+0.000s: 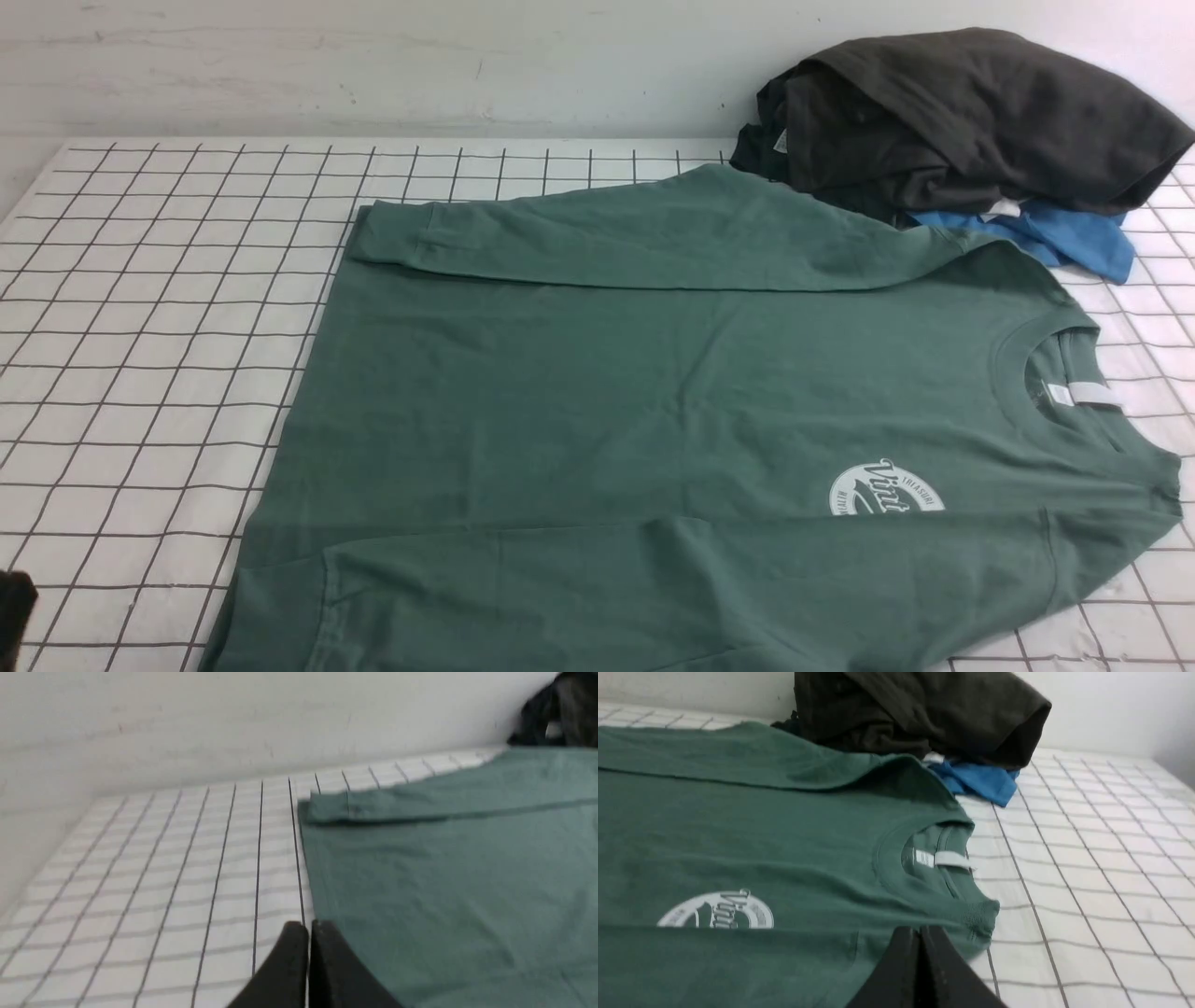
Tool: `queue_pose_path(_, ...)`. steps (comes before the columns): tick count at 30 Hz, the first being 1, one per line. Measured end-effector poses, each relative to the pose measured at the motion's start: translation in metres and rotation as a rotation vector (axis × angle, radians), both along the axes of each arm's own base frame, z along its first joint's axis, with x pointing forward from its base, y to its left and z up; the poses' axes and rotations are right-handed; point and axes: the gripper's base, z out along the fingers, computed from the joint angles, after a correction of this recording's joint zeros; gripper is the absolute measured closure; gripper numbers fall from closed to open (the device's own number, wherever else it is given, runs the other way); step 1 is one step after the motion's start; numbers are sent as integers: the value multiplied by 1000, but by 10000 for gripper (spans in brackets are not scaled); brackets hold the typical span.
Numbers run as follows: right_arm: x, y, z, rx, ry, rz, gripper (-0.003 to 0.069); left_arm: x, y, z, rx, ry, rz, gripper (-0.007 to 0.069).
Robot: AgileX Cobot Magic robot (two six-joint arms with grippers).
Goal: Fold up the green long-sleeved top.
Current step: Use the left arm to clamp the cuff closest to it
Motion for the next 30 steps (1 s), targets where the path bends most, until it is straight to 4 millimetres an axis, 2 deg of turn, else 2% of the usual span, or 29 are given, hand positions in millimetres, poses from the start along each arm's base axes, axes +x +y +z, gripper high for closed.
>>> queue_pose_path(3,1,1,15,-10,-162,17,673,-1,0,17,-19,-191,3,631)
queue_pose_path(7,-1,3,31,25,-340,37,673,-4,1,29,-30,-319,5,631)
queue_pose_path(10,-6,5,46,138,-519,75,673,-9,1,42,-78,-467,0,631)
queue_pose_path(14,-10,6,55,217,-622,112,673,-14,2,51,-128,-574,-9,631)
queue_pose_path(15,-11,7,57,228,-649,122,673,-15,3,65,-161,-579,-14,631)
queue_pose_path(17,-12,7,63,232,-641,119,673,-10,2,88,-182,-502,-16,631)
queue_pose_path(19,-12,6,78,230,-612,106,673,-2,1,116,-173,-404,-14,631)
queue_pose_path(20,-13,6,81,228,-612,105,672,-1,1,120,-173,-406,-14,631)
queue_pose_path(21,-10,5,98,216,-558,86,671,13,0,142,-162,-321,-12,631)
queue_pose_path(23,-2,3,114,192,-447,56,671,36,-3,158,-152,-174,-9,631)
queue_pose_path(24,4,2,120,179,-378,38,671,49,-4,161,-151,-80,-7,631)
queue_pose_path(25,5,2,123,175,-359,31,671,52,-5,160,-151,-43,-6,631)
queue_pose_path(26,15,0,127,169,-250,5,671,70,-7,157,-150,120,-4,631)
queue_pose_path(27,27,-2,127,169,-133,-20,671,88,-10,151,-152,289,-5,631)
queue_pose_path(28,29,-2,127,171,-115,-24,671,90,-11,148,-153,320,-5,631)
queue_pose_path(29,45,-4,121,178,49,-53,671,109,-14,133,-155,519,-9,631)
queue_pose_path(30,47,-4,121,183,78,-58,671,111,-15,131,-155,542,-10,631)
